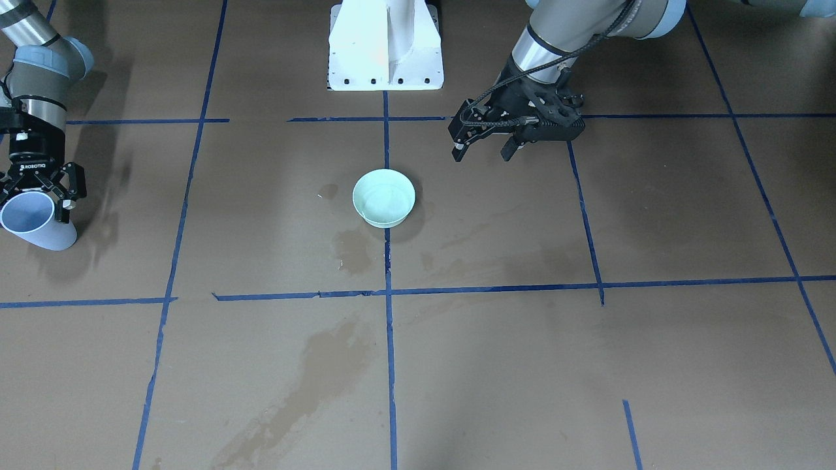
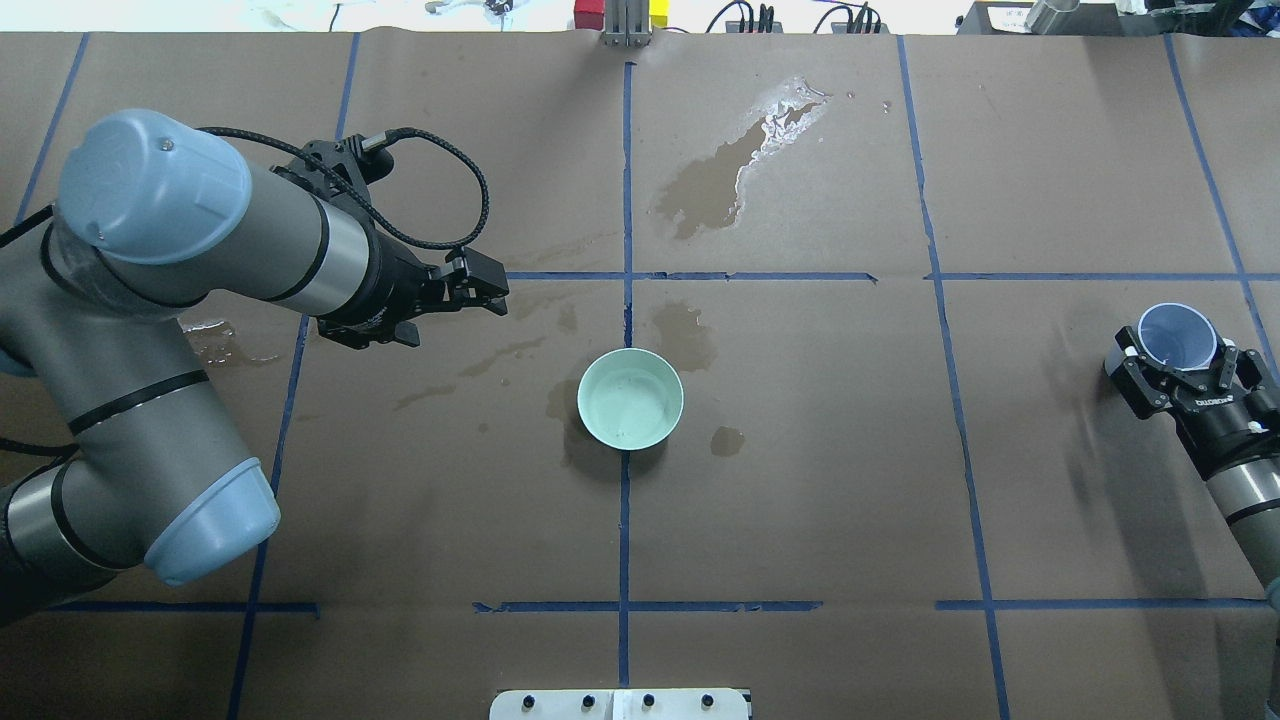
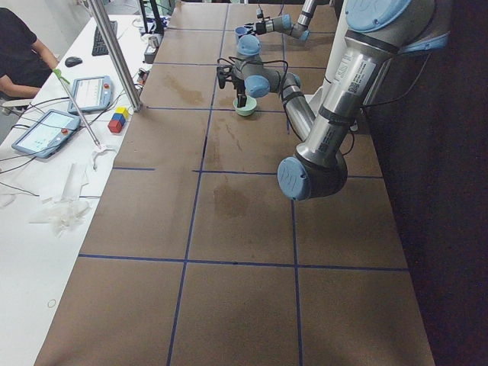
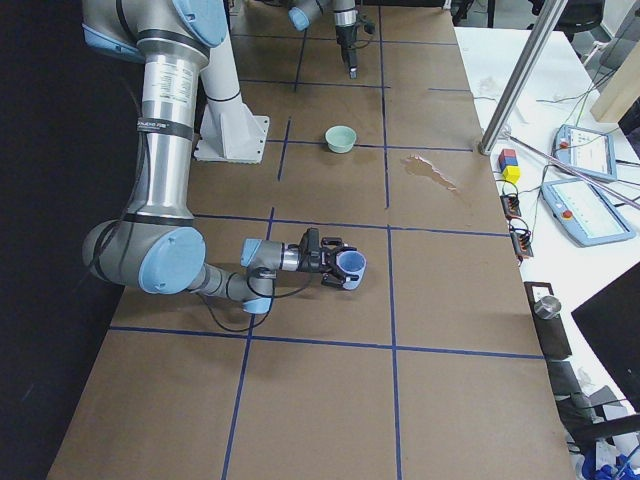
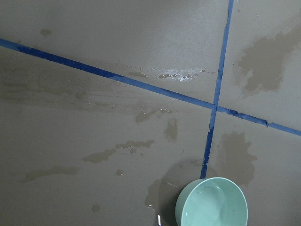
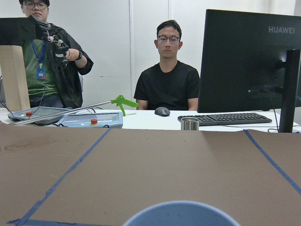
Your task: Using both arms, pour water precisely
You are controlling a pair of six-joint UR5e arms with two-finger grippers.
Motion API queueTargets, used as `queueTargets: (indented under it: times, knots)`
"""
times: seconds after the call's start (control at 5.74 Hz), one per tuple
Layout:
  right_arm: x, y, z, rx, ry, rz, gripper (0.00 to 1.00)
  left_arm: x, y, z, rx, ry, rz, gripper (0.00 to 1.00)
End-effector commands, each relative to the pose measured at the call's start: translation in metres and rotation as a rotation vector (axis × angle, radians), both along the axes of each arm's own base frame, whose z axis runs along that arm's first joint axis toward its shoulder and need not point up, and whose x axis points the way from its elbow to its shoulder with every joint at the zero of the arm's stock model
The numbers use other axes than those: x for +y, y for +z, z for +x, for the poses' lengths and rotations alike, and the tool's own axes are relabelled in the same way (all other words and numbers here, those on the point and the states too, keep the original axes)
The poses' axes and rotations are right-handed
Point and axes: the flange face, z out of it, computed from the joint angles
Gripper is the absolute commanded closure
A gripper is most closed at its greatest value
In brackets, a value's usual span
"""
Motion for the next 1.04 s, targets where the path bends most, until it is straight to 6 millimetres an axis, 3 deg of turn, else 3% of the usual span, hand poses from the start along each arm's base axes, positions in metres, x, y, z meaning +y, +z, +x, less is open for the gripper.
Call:
queueTargets:
  times: [0.0,0.87]
  knots:
    - [0.004,-0.004,0.012,0.003,-0.004,0.043,0.0,0.0,0.001,0.0,-0.001,-0.001,-0.002,0.0]
    - [-0.001,-0.003,0.035,-0.015,-0.007,0.054,0.0,-0.001,-0.001,-0.001,0.002,-0.002,0.0,0.0]
